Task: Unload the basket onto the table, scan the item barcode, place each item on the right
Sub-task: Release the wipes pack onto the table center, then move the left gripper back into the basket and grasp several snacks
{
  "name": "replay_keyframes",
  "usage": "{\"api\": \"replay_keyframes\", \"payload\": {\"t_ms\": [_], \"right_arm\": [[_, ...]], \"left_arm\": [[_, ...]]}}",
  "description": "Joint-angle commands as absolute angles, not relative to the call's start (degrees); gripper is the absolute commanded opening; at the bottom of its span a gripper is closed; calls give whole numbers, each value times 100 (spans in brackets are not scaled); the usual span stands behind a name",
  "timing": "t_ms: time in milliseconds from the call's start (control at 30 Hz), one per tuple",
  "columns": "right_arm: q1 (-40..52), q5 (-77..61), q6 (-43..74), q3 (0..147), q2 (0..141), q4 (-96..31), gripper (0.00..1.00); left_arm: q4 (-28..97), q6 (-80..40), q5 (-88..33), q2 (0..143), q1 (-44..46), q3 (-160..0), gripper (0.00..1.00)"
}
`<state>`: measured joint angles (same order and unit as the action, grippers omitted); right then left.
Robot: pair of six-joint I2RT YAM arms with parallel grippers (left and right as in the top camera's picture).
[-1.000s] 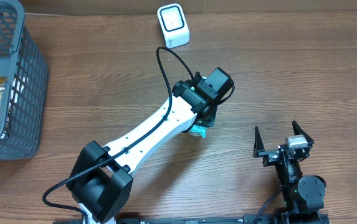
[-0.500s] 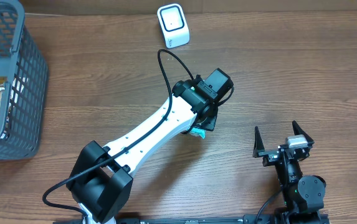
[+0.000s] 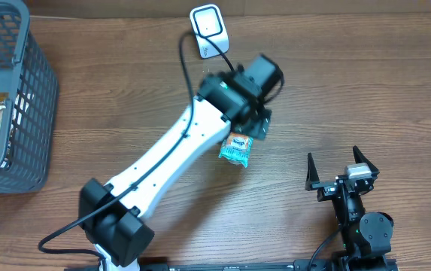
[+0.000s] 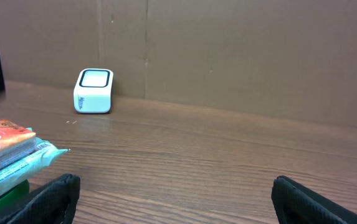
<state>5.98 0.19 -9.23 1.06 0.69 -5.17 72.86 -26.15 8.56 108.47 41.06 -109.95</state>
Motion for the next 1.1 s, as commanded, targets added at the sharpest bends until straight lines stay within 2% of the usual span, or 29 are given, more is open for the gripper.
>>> {"api": "replay_keyframes", "payload": {"t_ms": [0, 200, 400, 567, 1067], "right_arm": [[567, -8, -947, 45, 16, -482, 100], [567, -8, -947, 45, 16, -482, 100], [567, -5, -947, 45, 16, -482, 100], [567, -5, -947, 45, 16, -482, 100], [567, -5, -947, 45, 16, -482, 100]], "left_arm": [[7719, -2255, 1815, 10862, 3747, -11861, 92], [8534, -2016, 3590, 10862, 2880, -13653, 96], [8455, -1227, 4130, 10862, 1636, -14855, 99], [8324, -897, 3979, 10864, 353, -14927, 100], [7966, -207, 1601, 11096, -3135, -14833, 100]]}}
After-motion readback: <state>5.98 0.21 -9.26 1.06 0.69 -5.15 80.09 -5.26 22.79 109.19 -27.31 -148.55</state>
